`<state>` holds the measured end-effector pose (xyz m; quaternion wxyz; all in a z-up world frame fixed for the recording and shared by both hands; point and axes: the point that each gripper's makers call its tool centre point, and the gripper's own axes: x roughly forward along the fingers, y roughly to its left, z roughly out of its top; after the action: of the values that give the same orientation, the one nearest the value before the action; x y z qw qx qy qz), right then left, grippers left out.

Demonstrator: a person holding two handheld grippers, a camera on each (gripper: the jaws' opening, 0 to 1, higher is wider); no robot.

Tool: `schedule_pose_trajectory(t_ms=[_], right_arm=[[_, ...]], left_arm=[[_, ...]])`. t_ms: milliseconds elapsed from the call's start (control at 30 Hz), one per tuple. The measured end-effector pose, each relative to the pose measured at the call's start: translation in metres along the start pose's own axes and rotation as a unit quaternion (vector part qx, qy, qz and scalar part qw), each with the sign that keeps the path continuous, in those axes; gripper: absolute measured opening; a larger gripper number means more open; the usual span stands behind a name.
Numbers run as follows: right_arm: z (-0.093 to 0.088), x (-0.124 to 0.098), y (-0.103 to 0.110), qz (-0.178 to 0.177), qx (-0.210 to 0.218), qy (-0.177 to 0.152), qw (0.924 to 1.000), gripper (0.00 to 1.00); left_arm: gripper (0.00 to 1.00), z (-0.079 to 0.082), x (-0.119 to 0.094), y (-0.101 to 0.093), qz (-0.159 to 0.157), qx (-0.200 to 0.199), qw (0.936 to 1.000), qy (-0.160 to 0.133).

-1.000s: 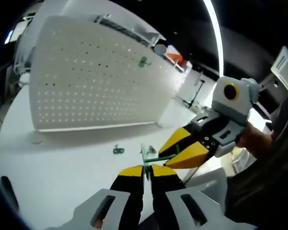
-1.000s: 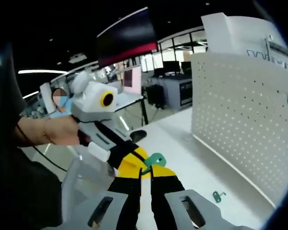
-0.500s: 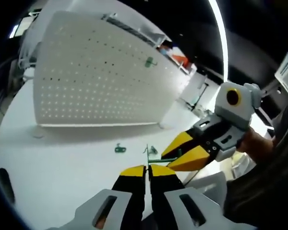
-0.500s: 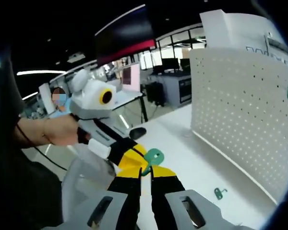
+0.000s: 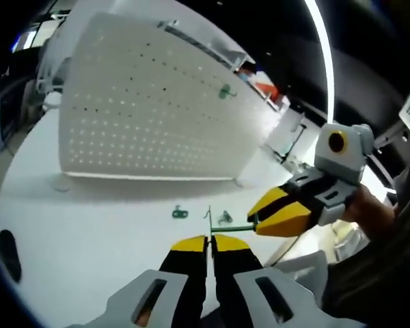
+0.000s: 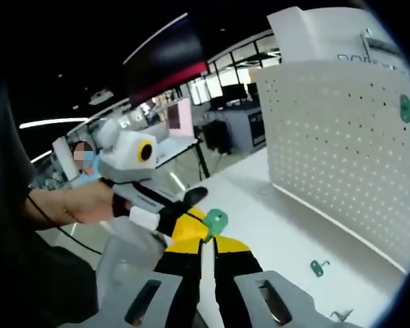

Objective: Insert the hook assembly into the mounting plate slot until the hook locks in place.

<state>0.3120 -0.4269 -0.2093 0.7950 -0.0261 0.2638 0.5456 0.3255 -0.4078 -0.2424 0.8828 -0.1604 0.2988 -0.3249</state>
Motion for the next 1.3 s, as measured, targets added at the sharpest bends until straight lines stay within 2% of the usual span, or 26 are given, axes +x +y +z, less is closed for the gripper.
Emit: schedule_pose_trajectory(t_ms=[133, 233, 300, 367, 500, 567, 600, 700, 833, 900, 967, 1133, 1300], right_arm=[[-0.001, -0.003, -0.001, -0.002, 0.002, -0.001, 1.0000, 0.03], [-0.004, -0.008, -0.004, -0.014, 0.035, 0.002, 0.9993, 0.02], [0.002, -0.012, -0.009, -0.023, 0.041, -0.016, 0.9988, 0.01], [0.002, -0.016, -0.011, -0.025, 0.054, -0.020, 0.9980, 0.02], [0.004, -0.021, -0.014, -0.034, 0.066, -0.028, 0.9968, 0.05], [0.004, -0.025, -0.016, -0.044, 0.066, -0.029, 0.9964, 0.05], [0.006, -0.027, -0.017, -0.047, 0.071, -0.036, 0.9957, 0.05], [0.010, -0.032, -0.017, -0.047, 0.101, -0.053, 0.9923, 0.06], [0.013, -0.035, -0.016, -0.053, 0.110, -0.066, 0.9903, 0.08], [0.014, -0.035, -0.017, -0.055, 0.121, -0.075, 0.9884, 0.09], [0.016, -0.035, -0.017, -0.060, 0.142, -0.087, 0.9842, 0.08], [0.014, -0.031, -0.015, -0.068, 0.143, -0.092, 0.9831, 0.09], [0.018, -0.027, -0.017, -0.068, 0.185, -0.121, 0.9728, 0.10]], left_arm=[[0.01, 0.002, -0.003, 0.005, 0.012, 0.003, 0.9999, -0.005], [0.01, 0.003, -0.004, 0.008, 0.018, 0.003, 0.9998, -0.009], [0.01, 0.004, -0.006, 0.011, 0.028, 0.004, 0.9995, -0.016], [0.01, 0.005, -0.009, 0.017, 0.052, 0.031, 0.9980, -0.015], [0.02, 0.009, -0.012, 0.018, 0.061, 0.029, 0.9972, -0.032], [0.02, 0.011, -0.015, 0.024, 0.091, 0.073, 0.9929, -0.024], [0.02, 0.013, -0.015, 0.023, 0.094, 0.079, 0.9920, -0.028], [0.02, 0.021, -0.015, 0.015, 0.087, 0.079, 0.9920, -0.047], [0.02, 0.024, -0.010, 0.011, 0.083, 0.083, 0.9918, -0.051], [0.02, 0.025, -0.005, 0.005, 0.066, 0.067, 0.9940, -0.055], [0.02, 0.020, 0.001, -0.003, 0.040, 0.033, 0.9973, -0.051], [0.02, 0.018, 0.005, -0.008, 0.047, 0.047, 0.9964, -0.053], [0.02, 0.025, 0.005, -0.016, 0.045, 0.057, 0.9950, -0.069]])
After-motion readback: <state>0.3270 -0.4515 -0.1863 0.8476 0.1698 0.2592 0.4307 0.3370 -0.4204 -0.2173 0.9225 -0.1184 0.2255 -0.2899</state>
